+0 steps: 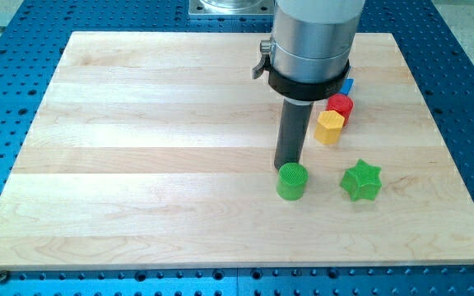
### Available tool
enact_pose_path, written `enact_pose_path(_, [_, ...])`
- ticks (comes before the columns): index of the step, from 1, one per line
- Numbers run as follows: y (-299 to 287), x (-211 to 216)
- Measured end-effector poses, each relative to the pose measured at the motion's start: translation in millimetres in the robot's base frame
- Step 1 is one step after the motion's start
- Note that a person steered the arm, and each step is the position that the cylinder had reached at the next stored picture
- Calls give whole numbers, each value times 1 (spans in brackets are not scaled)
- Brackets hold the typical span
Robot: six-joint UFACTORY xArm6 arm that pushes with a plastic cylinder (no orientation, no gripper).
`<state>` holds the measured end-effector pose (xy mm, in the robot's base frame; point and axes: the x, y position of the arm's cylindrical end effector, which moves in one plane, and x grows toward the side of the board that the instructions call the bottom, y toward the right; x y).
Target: Drag the hexagon to the left side of the red circle
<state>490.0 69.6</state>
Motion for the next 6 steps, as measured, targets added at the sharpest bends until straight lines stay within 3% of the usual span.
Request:
enact_pose_path(2, [96, -29])
enact_pose_path(3, [58, -46])
enact_pose_path(4, [-35, -46])
enact_pose_path(5, [-5, -31])
enact_pose_path(6, [-23, -51])
